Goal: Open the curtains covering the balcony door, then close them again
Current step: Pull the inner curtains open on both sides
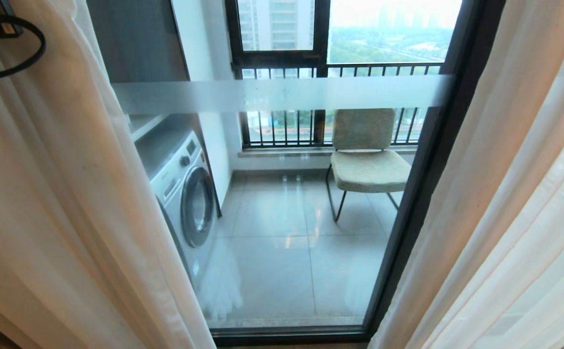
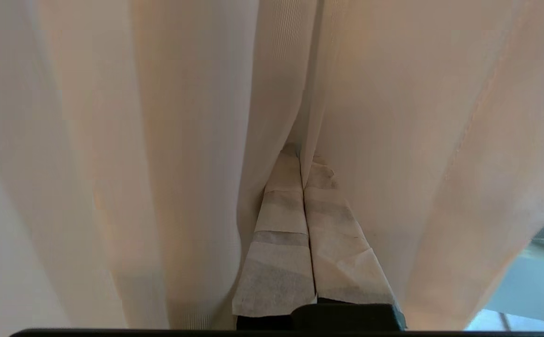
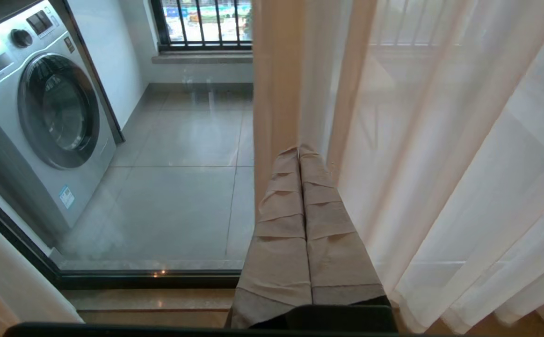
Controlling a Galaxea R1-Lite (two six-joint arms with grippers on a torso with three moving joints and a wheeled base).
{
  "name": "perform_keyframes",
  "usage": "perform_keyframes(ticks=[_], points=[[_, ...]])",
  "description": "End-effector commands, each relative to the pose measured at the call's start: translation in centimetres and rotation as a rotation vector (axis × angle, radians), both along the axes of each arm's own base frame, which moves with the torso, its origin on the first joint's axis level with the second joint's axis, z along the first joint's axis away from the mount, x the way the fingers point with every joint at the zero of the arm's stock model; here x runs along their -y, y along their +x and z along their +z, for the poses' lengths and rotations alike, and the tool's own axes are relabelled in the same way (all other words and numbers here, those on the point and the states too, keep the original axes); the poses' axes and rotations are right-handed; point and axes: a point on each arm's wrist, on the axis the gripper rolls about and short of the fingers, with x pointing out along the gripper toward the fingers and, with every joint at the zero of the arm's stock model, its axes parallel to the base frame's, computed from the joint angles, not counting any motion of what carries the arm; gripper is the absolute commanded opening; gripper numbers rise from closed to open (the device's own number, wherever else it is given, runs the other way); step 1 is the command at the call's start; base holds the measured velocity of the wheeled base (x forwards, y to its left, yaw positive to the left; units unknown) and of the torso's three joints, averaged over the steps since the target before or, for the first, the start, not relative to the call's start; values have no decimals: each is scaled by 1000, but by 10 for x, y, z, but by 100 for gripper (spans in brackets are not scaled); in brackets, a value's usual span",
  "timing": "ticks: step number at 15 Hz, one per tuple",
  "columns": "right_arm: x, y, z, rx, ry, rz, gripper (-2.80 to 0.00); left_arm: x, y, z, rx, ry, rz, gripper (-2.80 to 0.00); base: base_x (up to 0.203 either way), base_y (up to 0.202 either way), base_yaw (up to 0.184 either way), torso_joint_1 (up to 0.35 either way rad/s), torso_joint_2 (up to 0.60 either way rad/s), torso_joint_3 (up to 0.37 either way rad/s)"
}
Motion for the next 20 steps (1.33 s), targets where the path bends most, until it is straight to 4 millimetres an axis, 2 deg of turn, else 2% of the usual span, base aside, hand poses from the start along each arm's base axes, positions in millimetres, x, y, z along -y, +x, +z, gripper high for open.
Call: perform_keyframes(ticks=[1, 13, 20], points=[[0, 0, 0, -1, 0, 0, -280, -4, 0, -1, 0, -2, 16, -280, 0, 192, 0, 2, 3, -1], [0, 0, 0, -1, 0, 0, -280, -22, -5, 0, 16, -38, 71, -280, 0, 184, 1, 2, 3, 3], [0, 0, 0, -1, 0, 0, -280, -33, -11, 2, 32, -50, 110, -280, 0, 0, 0, 0, 0, 0]])
